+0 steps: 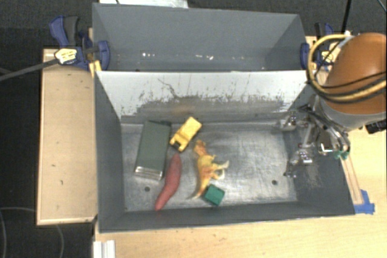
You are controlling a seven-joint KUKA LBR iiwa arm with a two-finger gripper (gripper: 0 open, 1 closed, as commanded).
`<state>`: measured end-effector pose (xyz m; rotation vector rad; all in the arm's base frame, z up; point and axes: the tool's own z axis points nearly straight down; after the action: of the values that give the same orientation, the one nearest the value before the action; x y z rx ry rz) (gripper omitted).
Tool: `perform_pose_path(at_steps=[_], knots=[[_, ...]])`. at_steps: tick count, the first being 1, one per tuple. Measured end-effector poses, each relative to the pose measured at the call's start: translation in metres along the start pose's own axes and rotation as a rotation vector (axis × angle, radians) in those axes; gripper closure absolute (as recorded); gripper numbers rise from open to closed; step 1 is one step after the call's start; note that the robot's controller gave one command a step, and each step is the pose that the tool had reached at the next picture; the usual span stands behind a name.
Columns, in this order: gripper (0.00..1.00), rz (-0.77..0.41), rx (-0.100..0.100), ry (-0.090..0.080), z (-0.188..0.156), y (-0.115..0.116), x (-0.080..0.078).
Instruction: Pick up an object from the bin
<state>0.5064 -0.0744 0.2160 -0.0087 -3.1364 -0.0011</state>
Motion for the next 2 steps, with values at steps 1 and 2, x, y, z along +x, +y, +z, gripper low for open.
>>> perform_pose_path(at_steps=[1, 2], knots=[[0.0, -0.001, 0.001, -0.005, -0.0029, 0.0002, -0.0008], [0.0, -0.017, 0.001, -0.01, -0.0115, 0.0043, -0.0082]])
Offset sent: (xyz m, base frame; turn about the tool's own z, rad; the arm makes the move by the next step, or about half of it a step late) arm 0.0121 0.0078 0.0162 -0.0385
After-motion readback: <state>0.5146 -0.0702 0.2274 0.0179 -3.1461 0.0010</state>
